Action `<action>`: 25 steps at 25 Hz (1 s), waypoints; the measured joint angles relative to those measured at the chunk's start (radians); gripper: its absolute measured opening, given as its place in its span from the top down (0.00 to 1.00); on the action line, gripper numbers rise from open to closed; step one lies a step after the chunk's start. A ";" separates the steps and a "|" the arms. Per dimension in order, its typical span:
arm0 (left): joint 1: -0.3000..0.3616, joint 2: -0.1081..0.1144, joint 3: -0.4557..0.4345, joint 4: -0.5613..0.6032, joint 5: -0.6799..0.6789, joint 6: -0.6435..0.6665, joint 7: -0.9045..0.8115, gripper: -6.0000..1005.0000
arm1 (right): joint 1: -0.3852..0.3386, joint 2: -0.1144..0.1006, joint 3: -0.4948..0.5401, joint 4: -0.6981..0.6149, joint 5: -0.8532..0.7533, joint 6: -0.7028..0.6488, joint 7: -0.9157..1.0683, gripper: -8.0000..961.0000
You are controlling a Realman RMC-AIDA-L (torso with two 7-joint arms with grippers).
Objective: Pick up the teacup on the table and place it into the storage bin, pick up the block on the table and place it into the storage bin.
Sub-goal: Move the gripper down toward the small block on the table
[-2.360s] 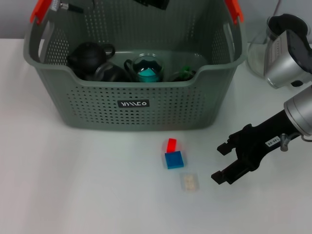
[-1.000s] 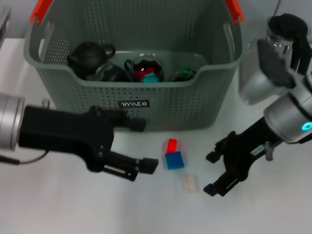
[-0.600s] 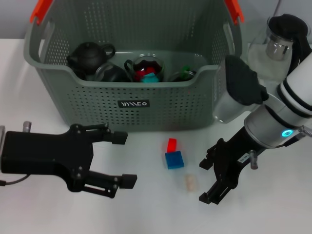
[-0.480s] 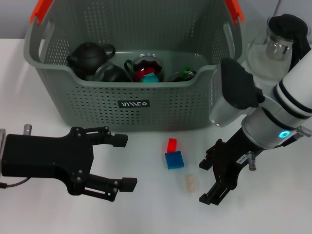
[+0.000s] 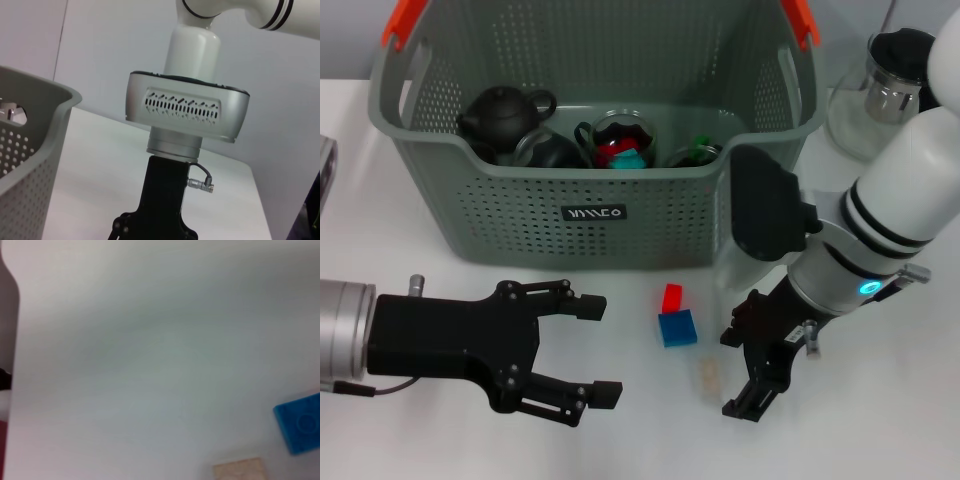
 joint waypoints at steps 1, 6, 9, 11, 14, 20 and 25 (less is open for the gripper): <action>0.000 0.000 0.000 -0.006 0.000 -0.004 0.014 0.04 | 0.003 0.000 -0.015 0.000 0.001 0.013 0.005 0.02; 0.000 -0.001 0.000 -0.015 0.001 -0.010 0.047 0.04 | 0.013 0.001 -0.068 0.004 0.034 0.041 0.012 0.02; 0.005 -0.001 -0.003 -0.015 0.004 -0.012 0.079 0.04 | 0.018 0.001 -0.088 0.005 0.052 0.048 0.013 0.02; 0.006 -0.001 -0.010 -0.015 0.009 -0.015 0.084 0.04 | 0.021 0.001 -0.099 0.006 0.062 0.050 0.013 0.02; 0.006 0.000 -0.030 -0.016 0.027 -0.022 0.086 0.04 | 0.022 0.001 -0.113 0.006 0.067 0.058 0.022 0.02; 0.009 0.003 -0.071 -0.016 0.032 -0.020 0.086 0.04 | 0.022 0.001 -0.133 0.008 0.067 0.072 0.032 0.02; 0.009 0.003 -0.079 -0.017 0.034 -0.015 0.086 0.04 | 0.022 0.001 -0.139 0.004 0.067 0.073 0.051 0.03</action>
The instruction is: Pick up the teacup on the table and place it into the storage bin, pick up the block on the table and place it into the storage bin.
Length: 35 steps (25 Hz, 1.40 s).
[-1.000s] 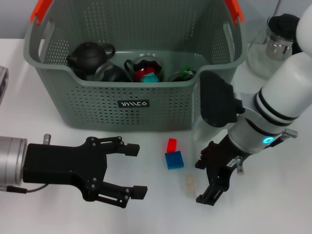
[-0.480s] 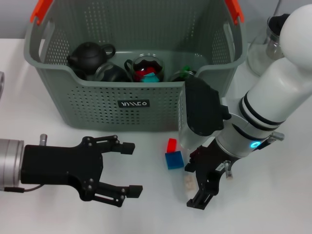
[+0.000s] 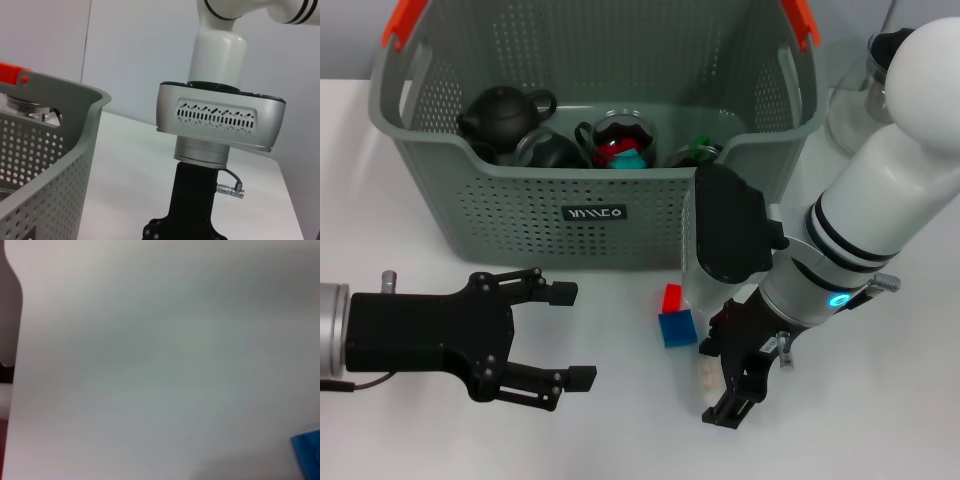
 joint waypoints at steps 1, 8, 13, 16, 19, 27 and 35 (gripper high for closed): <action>0.000 0.000 0.000 0.000 0.000 0.000 0.000 0.04 | 0.000 0.000 -0.001 -0.001 -0.001 0.000 0.007 0.03; -0.001 0.000 0.000 0.000 0.000 0.001 -0.001 0.04 | 0.003 -0.002 -0.004 0.007 -0.011 0.014 0.022 0.16; -0.001 0.000 -0.006 0.000 0.000 0.001 0.000 0.04 | 0.005 -0.003 -0.005 0.007 -0.012 0.022 0.022 0.32; -0.001 0.000 -0.021 0.000 0.000 0.003 0.000 0.04 | 0.005 -0.002 -0.012 0.007 -0.011 0.027 0.022 0.44; -0.001 0.001 -0.024 0.000 0.000 0.003 0.000 0.04 | 0.006 -0.001 -0.024 0.005 -0.010 0.037 0.022 0.51; -0.002 0.003 -0.027 0.005 -0.001 0.007 -0.004 0.04 | 0.001 -0.008 -0.015 -0.024 -0.013 0.008 0.026 0.55; 0.004 0.007 -0.089 0.010 0.041 0.029 0.001 0.04 | -0.031 -0.016 0.167 -0.218 -0.024 -0.211 0.039 0.55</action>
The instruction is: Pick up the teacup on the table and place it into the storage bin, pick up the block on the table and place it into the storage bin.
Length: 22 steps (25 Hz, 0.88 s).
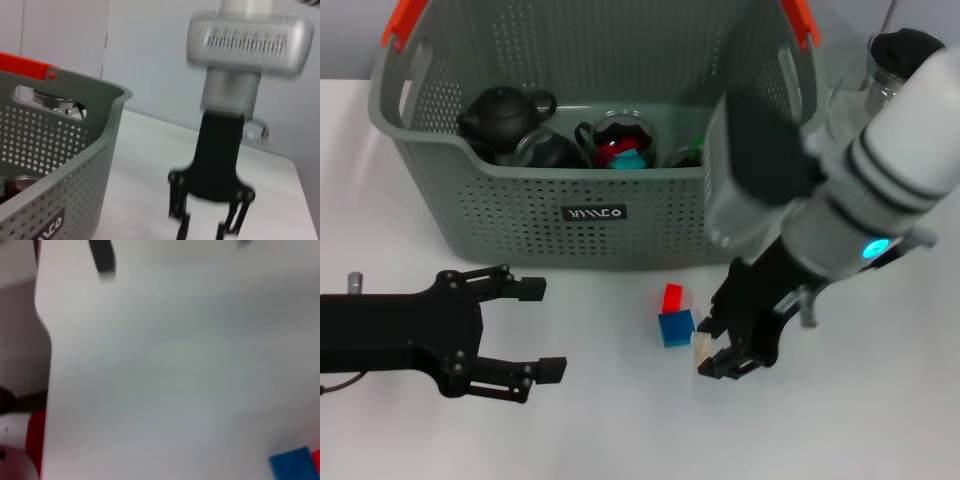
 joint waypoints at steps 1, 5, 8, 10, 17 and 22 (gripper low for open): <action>0.001 0.001 -0.006 0.000 0.004 0.001 0.001 0.04 | -0.001 0.001 0.039 -0.036 -0.003 -0.046 0.004 0.55; 0.007 0.002 -0.021 0.001 0.008 0.001 0.013 0.04 | 0.016 0.000 0.199 -0.183 -0.001 -0.189 0.031 0.55; 0.007 0.002 -0.025 0.001 0.008 0.001 0.019 0.04 | 0.047 0.000 0.308 -0.289 0.006 -0.256 0.049 0.55; 0.004 0.003 -0.025 0.001 0.008 0.001 0.020 0.04 | 0.076 0.000 0.376 -0.338 0.009 -0.271 0.054 0.55; -0.008 0.005 -0.026 0.001 0.007 0.003 0.020 0.04 | 0.156 0.000 0.562 -0.341 0.013 -0.118 0.065 0.55; -0.013 0.006 -0.026 0.001 0.003 0.003 0.019 0.04 | 0.149 -0.015 0.576 -0.217 0.011 0.119 0.127 0.55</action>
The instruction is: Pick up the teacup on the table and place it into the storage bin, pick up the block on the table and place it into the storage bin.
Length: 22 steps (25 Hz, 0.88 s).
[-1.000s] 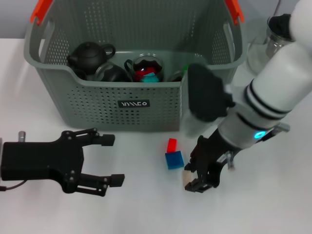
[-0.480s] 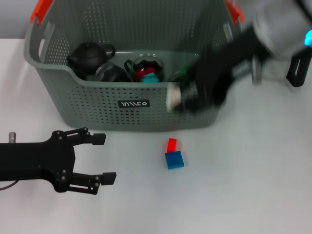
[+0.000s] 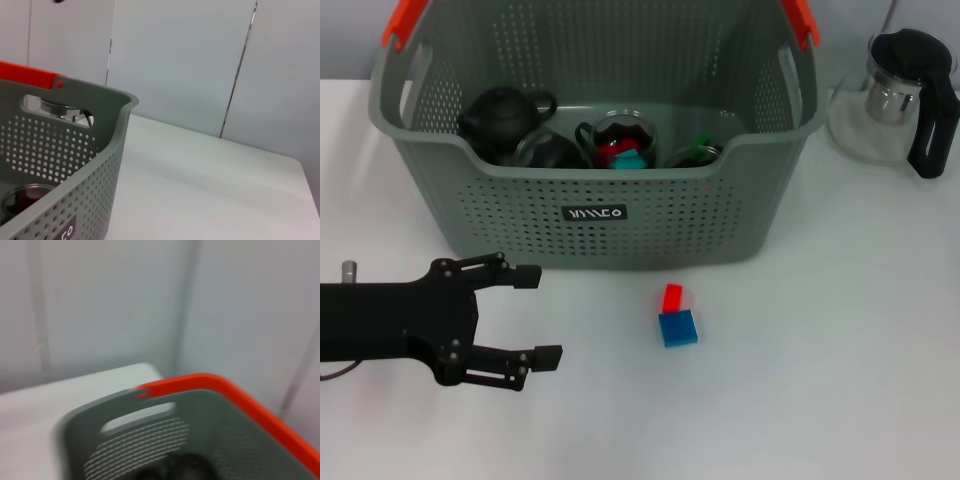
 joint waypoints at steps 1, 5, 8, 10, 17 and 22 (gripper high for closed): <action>0.000 0.000 0.000 0.000 0.000 0.000 -0.001 0.04 | 0.000 -0.004 0.004 0.030 0.001 0.037 0.011 0.55; -0.002 0.002 0.000 0.000 0.004 0.000 -0.004 0.04 | -0.001 -0.010 0.017 0.149 0.004 0.141 0.018 0.55; -0.005 0.003 0.000 0.000 0.005 -0.001 -0.006 0.04 | 0.000 -0.010 0.009 0.184 0.001 0.162 -0.002 0.55; -0.009 0.005 0.000 0.001 0.005 -0.003 -0.008 0.04 | -0.001 -0.007 0.004 0.193 -0.002 0.171 -0.010 0.55; -0.014 0.009 0.000 -0.004 0.005 -0.010 -0.006 0.04 | -0.014 -0.007 0.001 0.212 -0.003 0.226 -0.008 0.42; -0.013 0.009 -0.002 -0.004 0.005 -0.009 -0.007 0.04 | -0.016 -0.004 -0.003 0.211 -0.007 0.245 -0.013 0.22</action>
